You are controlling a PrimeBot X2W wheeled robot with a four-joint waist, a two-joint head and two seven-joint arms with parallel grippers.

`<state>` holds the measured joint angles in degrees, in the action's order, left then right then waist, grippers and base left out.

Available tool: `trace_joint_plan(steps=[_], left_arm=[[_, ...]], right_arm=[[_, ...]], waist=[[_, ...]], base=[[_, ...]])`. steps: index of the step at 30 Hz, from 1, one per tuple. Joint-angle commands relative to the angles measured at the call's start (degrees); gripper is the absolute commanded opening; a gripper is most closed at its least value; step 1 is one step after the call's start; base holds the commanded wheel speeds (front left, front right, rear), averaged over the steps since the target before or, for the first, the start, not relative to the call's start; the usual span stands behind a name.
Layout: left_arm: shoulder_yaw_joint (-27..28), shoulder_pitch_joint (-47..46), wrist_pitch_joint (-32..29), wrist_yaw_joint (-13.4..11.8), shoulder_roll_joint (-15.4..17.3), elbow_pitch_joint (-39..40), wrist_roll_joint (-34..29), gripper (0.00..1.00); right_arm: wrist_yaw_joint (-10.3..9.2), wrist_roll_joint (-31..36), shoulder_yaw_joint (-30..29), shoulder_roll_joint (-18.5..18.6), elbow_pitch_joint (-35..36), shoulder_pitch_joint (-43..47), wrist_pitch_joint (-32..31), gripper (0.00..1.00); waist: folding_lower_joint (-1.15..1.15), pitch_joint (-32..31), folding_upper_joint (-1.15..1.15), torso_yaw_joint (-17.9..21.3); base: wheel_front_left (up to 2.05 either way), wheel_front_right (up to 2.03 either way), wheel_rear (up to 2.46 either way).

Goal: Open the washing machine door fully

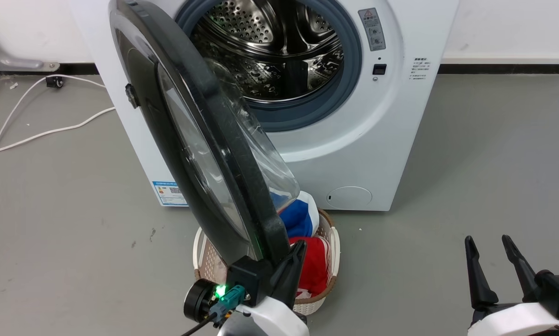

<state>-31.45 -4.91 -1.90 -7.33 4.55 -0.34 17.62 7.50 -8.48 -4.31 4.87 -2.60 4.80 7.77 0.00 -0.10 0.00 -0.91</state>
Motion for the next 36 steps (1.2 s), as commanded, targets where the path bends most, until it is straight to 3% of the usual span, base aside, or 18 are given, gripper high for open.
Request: trace_joint_plan(steps=[1,22,36], left_arm=[[1.8,0.5,0.3,-1.4,1.4,0.2,-0.4,0.0],[6.2,5.5,2.1,-6.9,3.5,5.7,0.4,0.0],[18.9,4.6,4.6,-8.4,10.5,4.6,5.2,0.0]], right_arm=[[0.0,-0.1,-0.1,-0.2,0.0,-0.5,0.1,1.0],[-0.01,-0.4,-1.4,-0.2,1.3,0.4,-0.3,1.0],[-0.01,-0.1,-1.7,-0.8,2.1,0.1,-1.0,1.0]], waist=[[0.0,0.0,0.0,-0.5],[0.0,0.0,0.0,-10.3],[0.0,0.5,0.0,-15.0]], base=[[0.0,0.0,0.0],[0.0,0.0,0.0],[0.0,0.0,0.0]])
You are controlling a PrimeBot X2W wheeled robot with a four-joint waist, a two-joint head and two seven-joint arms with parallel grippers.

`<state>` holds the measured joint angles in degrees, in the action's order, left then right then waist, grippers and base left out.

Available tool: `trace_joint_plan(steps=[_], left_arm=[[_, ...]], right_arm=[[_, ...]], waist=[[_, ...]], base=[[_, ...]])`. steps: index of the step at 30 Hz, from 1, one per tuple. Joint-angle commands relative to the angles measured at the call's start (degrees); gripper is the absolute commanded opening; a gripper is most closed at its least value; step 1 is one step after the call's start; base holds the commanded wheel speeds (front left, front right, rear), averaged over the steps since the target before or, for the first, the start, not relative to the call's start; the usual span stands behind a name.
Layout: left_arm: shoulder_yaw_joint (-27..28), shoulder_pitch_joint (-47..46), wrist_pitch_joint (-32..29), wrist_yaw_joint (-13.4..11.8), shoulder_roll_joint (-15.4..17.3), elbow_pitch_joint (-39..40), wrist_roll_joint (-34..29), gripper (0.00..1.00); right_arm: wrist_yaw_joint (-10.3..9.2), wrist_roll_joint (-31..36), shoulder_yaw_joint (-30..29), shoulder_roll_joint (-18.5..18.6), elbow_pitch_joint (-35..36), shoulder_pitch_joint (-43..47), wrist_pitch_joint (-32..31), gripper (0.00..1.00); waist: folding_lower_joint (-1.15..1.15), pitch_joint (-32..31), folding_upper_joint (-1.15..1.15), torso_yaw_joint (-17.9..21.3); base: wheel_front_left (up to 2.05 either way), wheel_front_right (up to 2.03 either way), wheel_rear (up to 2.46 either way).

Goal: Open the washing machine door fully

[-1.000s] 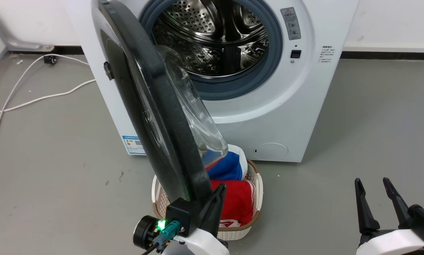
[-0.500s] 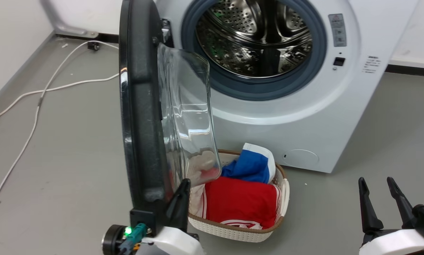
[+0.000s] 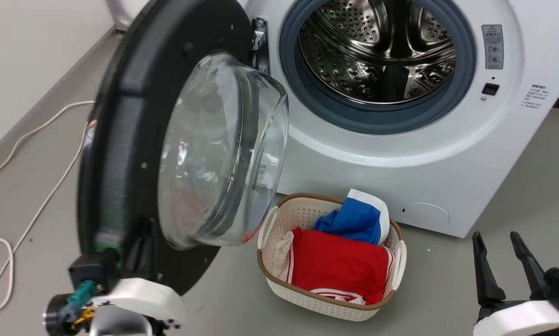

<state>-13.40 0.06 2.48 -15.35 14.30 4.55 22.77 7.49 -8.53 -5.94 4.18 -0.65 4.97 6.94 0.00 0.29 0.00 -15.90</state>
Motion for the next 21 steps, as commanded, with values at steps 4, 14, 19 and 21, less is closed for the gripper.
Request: trace_joint_plan(steps=[4,14,19,21], left_arm=[[3.7,-2.0,0.6,0.7,2.6,-3.7,2.0,0.0],[9.8,-8.2,1.8,2.5,6.0,-14.4,6.3,0.0],[12.4,-11.5,3.4,3.9,7.4,-19.6,8.4,0.0],[12.8,-12.8,3.7,4.4,7.9,-21.7,8.8,0.0]], right_arm=[[0.01,-0.1,0.1,0.3,0.1,-0.7,-0.4,1.0],[0.0,-0.5,0.1,1.2,0.3,-2.1,-0.8,1.0],[0.0,-0.5,0.0,1.6,0.2,-2.5,-1.1,1.0],[0.01,-0.5,-0.1,1.7,0.2,-2.7,-1.1,1.0]], waist=[[0.0,0.8,0.0,-0.2],[0.0,3.6,0.0,1.0],[0.0,4.4,0.0,1.3],[0.0,4.5,0.0,1.3]], base=[[0.0,0.0,0.0],[0.0,0.0,0.0],[0.0,0.0,0.0],[0.0,0.0,0.0]])
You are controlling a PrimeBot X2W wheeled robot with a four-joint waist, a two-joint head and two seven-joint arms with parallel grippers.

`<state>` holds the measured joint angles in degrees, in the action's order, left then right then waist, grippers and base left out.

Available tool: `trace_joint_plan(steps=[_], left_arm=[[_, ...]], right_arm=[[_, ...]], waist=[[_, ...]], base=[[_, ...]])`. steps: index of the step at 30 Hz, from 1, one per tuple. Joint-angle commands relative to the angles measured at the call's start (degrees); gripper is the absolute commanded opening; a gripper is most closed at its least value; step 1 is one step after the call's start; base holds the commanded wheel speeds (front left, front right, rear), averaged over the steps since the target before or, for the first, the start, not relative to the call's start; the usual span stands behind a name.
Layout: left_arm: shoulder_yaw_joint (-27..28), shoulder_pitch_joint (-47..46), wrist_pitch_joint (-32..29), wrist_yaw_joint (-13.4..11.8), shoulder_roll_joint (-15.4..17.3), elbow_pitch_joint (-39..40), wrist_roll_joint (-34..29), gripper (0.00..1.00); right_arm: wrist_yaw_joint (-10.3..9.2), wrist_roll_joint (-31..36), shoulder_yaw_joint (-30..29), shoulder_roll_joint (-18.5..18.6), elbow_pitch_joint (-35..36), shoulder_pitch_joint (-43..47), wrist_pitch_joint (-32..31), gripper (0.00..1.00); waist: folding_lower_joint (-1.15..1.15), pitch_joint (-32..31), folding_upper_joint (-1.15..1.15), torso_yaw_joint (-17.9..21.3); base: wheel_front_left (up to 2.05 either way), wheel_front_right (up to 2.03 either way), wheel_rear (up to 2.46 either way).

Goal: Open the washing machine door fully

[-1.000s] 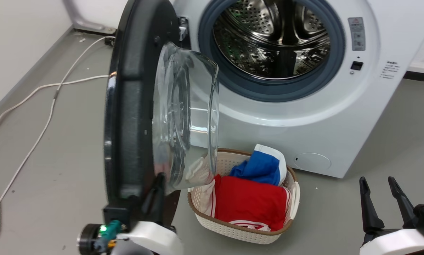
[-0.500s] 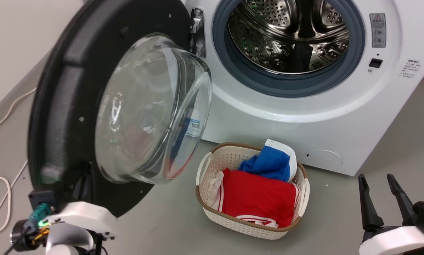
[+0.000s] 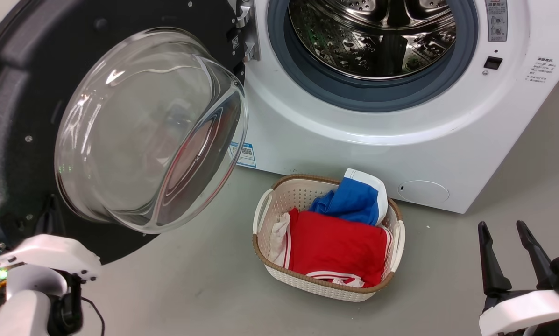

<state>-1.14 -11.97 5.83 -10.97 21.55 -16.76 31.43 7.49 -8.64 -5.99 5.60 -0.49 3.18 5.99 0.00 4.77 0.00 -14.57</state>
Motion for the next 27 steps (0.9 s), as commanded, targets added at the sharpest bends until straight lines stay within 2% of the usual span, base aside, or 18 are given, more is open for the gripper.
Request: trace_joint_plan(steps=[1,6,10,14,19,27], left_arm=[[0.7,-1.4,0.6,0.3,1.1,-1.6,0.3,0.0],[0.9,-3.7,1.6,1.6,1.8,-6.1,0.7,0.0],[0.2,-3.9,2.4,1.4,1.1,-7.0,0.4,0.0],[-0.7,-2.6,4.1,2.5,1.4,-6.9,-0.4,0.0],[-2.0,1.4,6.0,1.6,0.4,-3.2,-2.0,0.0],[-6.2,10.7,6.2,-1.8,-2.4,8.6,-5.5,0.0]], right_arm=[[0.0,-0.3,-0.1,0.3,0.0,-1.0,-0.2,1.0],[0.0,0.0,0.2,0.5,0.0,-1.1,-0.4,1.0],[0.01,0.2,0.2,0.4,0.2,-1.1,0.1,1.0],[0.0,0.2,0.4,0.0,0.1,-1.0,0.6,1.0],[0.0,0.3,0.8,-0.5,-0.7,0.3,0.9,1.0],[0.0,0.6,1.2,-1.3,-1.3,1.8,1.1,1.0]], waist=[[0.0,0.1,0.0,0.0],[0.0,0.0,0.0,0.1],[0.0,-0.2,0.0,0.0],[0.0,-0.7,0.0,0.1],[0.0,-2.7,0.0,0.2],[0.0,-5.1,0.0,0.5]], base=[[0.0,0.0,0.0],[0.0,0.0,0.0],[0.0,0.0,0.0],[0.0,0.0,0.0],[0.0,0.0,0.0],[0.0,0.0,0.0]])
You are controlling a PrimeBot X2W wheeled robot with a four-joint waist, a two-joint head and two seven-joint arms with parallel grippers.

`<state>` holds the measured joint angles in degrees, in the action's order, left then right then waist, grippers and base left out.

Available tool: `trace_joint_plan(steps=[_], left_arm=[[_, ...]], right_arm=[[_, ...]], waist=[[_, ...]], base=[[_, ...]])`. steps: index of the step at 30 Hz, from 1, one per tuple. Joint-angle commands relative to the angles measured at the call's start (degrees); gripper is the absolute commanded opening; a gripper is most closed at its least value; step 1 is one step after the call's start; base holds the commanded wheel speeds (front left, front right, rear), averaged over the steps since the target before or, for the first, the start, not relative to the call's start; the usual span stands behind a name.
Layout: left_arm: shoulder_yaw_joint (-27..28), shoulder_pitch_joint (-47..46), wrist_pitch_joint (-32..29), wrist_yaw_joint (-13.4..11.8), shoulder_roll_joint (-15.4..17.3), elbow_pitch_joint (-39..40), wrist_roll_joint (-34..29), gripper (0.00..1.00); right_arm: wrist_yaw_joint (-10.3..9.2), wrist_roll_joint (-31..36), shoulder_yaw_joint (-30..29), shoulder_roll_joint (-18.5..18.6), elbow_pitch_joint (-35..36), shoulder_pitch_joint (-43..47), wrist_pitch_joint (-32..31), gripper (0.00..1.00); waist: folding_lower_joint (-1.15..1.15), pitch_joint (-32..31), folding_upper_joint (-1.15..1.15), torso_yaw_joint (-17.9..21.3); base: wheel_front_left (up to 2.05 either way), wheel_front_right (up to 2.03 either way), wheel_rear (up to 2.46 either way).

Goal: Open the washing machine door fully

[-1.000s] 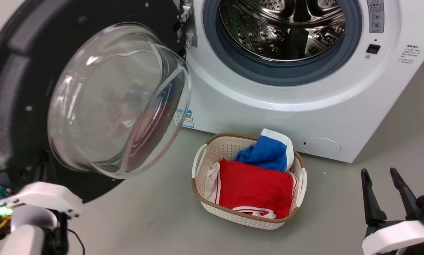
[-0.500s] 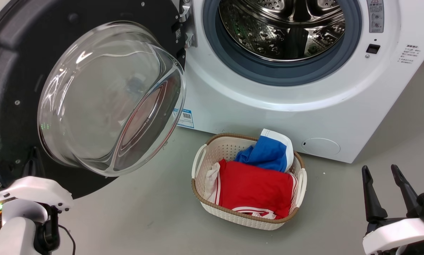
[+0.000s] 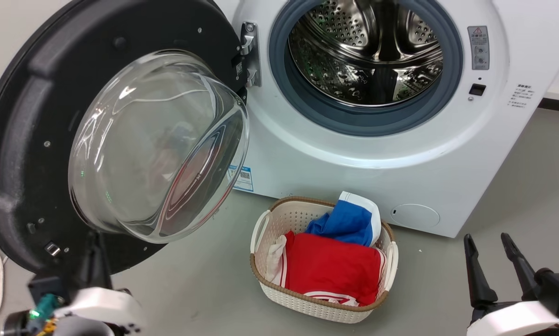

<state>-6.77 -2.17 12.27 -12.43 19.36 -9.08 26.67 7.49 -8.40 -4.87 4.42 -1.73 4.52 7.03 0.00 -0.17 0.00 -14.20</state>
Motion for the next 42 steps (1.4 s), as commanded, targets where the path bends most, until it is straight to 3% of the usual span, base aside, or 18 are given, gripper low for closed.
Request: trace_joint_plan(steps=[1,8,16,18,19,21,23,33,42], left_arm=[[-1.5,1.8,-0.3,-0.7,-0.6,2.3,-1.4,0.0],[-6.4,5.2,-2.3,-0.6,-2.3,7.9,-2.9,0.0],[-10.5,3.7,-1.7,1.2,-3.0,6.0,-4.7,0.0],[-11.3,3.0,-1.3,1.4,-3.3,5.2,-5.3,0.31],[-11.6,2.7,-1.3,1.5,-3.3,4.8,-5.5,0.41],[-11.9,2.2,-1.3,1.7,-3.3,4.1,-5.6,0.85],[-12.1,1.6,-1.5,2.0,-2.9,3.5,-5.7,1.0],[-12.4,1.4,-1.0,1.5,-3.0,1.0,-5.7,1.0],[-12.4,1.2,-0.4,1.4,-3.3,-0.4,-5.0,1.0]], right_arm=[[0.0,0.3,0.2,-0.2,-0.1,0.5,0.1,1.0],[0.0,0.4,1.4,-0.4,-0.9,0.6,0.3,1.0],[0.0,1.1,2.1,0.4,-0.6,0.2,0.1,1.0],[0.0,1.2,2.1,0.7,-0.5,0.1,-0.2,1.0],[0.0,1.1,2.2,0.7,-0.4,0.0,-0.2,1.0],[0.0,1.2,2.7,0.9,-0.3,-0.4,-0.5,1.0],[0.0,0.9,2.9,1.3,-0.5,-0.7,-0.9,1.0],[0.0,-0.1,3.1,2.8,-1.4,-1.3,-0.8,1.0],[0.0,-0.8,3.5,3.4,-2.2,-1.8,-0.4,1.0]], waist=[[0.0,-0.4,0.0,0.3],[0.0,-1.4,0.0,2.5],[0.0,-2.3,0.0,7.2],[0.0,-2.4,0.0,8.5],[0.0,-2.4,0.0,9.1],[0.0,-2.4,0.0,10.6],[0.0,-2.4,0.0,12.0],[0.0,-2.4,0.0,16.4],[0.0,-2.1,0.0,17.1]], base=[[0.0,0.0,0.0],[0.0,0.0,0.0],[0.0,0.0,0.0],[0.0,0.0,0.0],[0.0,0.0,0.0],[0.0,0.0,0.0],[0.0,0.0,0.0],[0.0,0.0,0.0],[0.0,0.0,0.0]])
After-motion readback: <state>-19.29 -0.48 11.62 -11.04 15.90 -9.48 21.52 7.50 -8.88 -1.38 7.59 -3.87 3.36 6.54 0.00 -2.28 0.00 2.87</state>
